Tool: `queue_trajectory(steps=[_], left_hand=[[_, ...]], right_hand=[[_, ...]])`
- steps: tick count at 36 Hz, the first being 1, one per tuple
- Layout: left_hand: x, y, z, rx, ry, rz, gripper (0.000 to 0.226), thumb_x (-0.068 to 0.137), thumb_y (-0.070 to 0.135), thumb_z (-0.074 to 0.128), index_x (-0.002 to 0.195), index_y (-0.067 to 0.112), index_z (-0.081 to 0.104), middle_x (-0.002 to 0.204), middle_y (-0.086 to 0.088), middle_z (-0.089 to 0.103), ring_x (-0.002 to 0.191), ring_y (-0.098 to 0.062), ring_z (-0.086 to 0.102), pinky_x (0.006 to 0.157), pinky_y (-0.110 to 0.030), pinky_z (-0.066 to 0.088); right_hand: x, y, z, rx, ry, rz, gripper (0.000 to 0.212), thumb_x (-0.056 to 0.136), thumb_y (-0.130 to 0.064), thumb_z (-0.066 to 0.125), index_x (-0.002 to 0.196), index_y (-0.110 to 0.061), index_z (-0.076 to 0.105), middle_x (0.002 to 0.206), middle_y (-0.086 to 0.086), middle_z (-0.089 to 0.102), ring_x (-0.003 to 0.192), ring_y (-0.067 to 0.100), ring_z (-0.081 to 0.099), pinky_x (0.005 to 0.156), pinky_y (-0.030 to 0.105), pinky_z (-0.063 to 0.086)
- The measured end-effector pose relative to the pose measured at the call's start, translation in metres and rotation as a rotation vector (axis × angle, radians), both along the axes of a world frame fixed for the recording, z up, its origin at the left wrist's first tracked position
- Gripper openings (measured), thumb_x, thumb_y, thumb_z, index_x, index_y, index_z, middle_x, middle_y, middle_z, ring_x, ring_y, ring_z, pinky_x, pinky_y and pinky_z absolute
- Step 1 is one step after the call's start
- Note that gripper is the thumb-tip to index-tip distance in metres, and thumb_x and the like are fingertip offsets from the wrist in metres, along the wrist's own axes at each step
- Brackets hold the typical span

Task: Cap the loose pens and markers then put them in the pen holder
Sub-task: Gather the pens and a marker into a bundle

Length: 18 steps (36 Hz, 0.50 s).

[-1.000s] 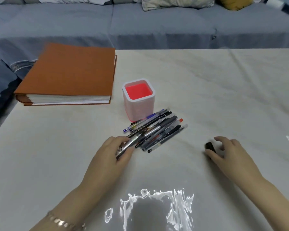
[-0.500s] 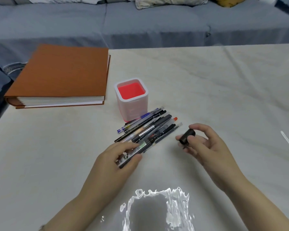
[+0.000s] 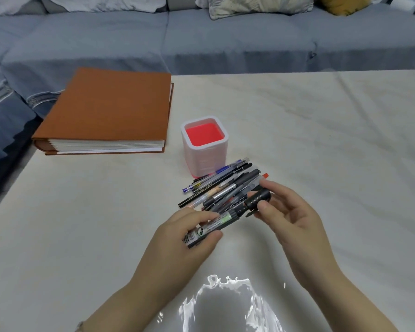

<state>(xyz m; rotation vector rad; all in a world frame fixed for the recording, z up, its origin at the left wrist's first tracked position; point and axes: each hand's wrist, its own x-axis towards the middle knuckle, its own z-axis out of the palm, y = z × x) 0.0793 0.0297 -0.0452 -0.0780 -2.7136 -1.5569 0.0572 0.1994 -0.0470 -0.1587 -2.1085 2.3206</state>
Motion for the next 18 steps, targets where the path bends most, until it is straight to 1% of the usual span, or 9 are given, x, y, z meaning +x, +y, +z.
queue_trajectory(steps=[2, 5, 8, 9, 12, 14, 16, 17, 18], left_hand=[[-0.001, 0.000, 0.002, 0.008, 0.008, 0.013, 0.029, 0.075, 0.018, 0.071, 0.081, 0.044, 0.063, 0.094, 0.028, 0.060, 0.083, 0.010, 0.056, 0.070, 0.000, 0.035], [-0.002, 0.001, 0.003, 0.034, 0.018, 0.036, 0.033, 0.072, 0.018, 0.075, 0.073, 0.049, 0.063, 0.093, 0.032, 0.062, 0.084, 0.011, 0.059, 0.070, 0.000, 0.038], [-0.002, 0.003, 0.003, 0.053, 0.013, 0.046, 0.036, 0.065, 0.024, 0.080, 0.067, 0.056, 0.063, 0.085, 0.028, 0.066, 0.078, 0.007, 0.061, 0.068, -0.004, 0.041], [-0.003, 0.003, 0.003, 0.062, 0.017, 0.049, 0.037, 0.062, 0.026, 0.082, 0.066, 0.057, 0.063, 0.084, 0.027, 0.067, 0.077, 0.006, 0.062, 0.068, -0.005, 0.042], [-0.007, 0.005, 0.004, 0.105, 0.045, 0.055, 0.033, 0.059, 0.026, 0.083, 0.065, 0.054, 0.066, 0.079, 0.026, 0.069, 0.073, 0.005, 0.063, 0.067, -0.006, 0.043], [-0.010, 0.008, 0.004, 0.162, 0.017, 0.050, 0.030, 0.062, 0.022, 0.081, 0.063, 0.049, 0.068, 0.074, 0.023, 0.070, 0.070, 0.004, 0.064, 0.066, -0.007, 0.044], [-0.016, 0.011, 0.007, 0.203, -0.019, 0.035, 0.027, 0.063, 0.020, 0.080, 0.061, 0.045, 0.070, 0.068, 0.019, 0.070, 0.065, 0.003, 0.062, 0.063, -0.009, 0.044], [-0.019, 0.011, 0.010, 0.223, -0.043, 0.013, 0.026, 0.063, 0.018, 0.080, 0.060, 0.042, 0.071, 0.065, 0.016, 0.070, 0.062, 0.002, 0.061, 0.062, -0.009, 0.044], [-0.023, 0.011, 0.012, 0.247, -0.080, -0.019, 0.024, 0.064, 0.016, 0.079, 0.058, 0.038, 0.071, 0.060, 0.013, 0.069, 0.058, 0.001, 0.061, 0.060, -0.009, 0.045]], right_hand=[[0.001, -0.002, 0.000, 0.014, -0.005, 0.038, 0.029, 0.079, -0.004, 0.066, 0.094, -0.029, 0.070, 0.100, 0.001, 0.072, 0.101, 0.019, 0.064, 0.095, 0.038, 0.049], [0.001, -0.006, 0.004, -0.043, -0.003, 0.049, 0.025, 0.074, -0.001, 0.066, 0.090, -0.020, 0.069, 0.089, 0.003, 0.075, 0.086, 0.019, 0.069, 0.084, 0.026, 0.054], [0.002, -0.008, 0.007, -0.107, 0.011, 0.007, 0.018, 0.058, -0.017, 0.069, 0.076, -0.017, 0.070, 0.077, 0.004, 0.075, 0.074, 0.015, 0.070, 0.074, 0.021, 0.056], [0.002, -0.009, 0.008, -0.119, 0.009, -0.001, 0.017, 0.057, -0.017, 0.069, 0.074, -0.016, 0.071, 0.075, 0.005, 0.075, 0.072, 0.015, 0.070, 0.072, 0.021, 0.056], [0.002, -0.010, 0.007, -0.112, 0.027, -0.024, 0.017, 0.070, -0.003, 0.065, 0.078, -0.017, 0.069, 0.072, 0.001, 0.075, 0.070, 0.012, 0.070, 0.069, 0.019, 0.056], [0.001, -0.009, 0.007, -0.114, 0.055, -0.034, 0.018, 0.073, -0.002, 0.063, 0.082, -0.017, 0.069, 0.073, 0.000, 0.075, 0.071, 0.011, 0.070, 0.068, 0.018, 0.055], [-0.001, -0.007, 0.007, -0.111, 0.081, -0.040, 0.017, 0.070, -0.011, 0.064, 0.084, -0.017, 0.070, 0.075, 0.000, 0.075, 0.073, 0.012, 0.070, 0.067, 0.016, 0.053], [-0.002, -0.006, 0.009, -0.117, 0.086, -0.038, 0.016, 0.068, -0.020, 0.066, 0.083, -0.018, 0.072, 0.076, 0.000, 0.075, 0.074, 0.012, 0.070, 0.068, 0.016, 0.053], [-0.003, -0.003, 0.008, -0.114, 0.092, -0.019, 0.022, 0.065, -0.033, 0.070, 0.082, -0.020, 0.073, 0.078, 0.000, 0.075, 0.075, 0.012, 0.070, 0.068, 0.016, 0.053]])
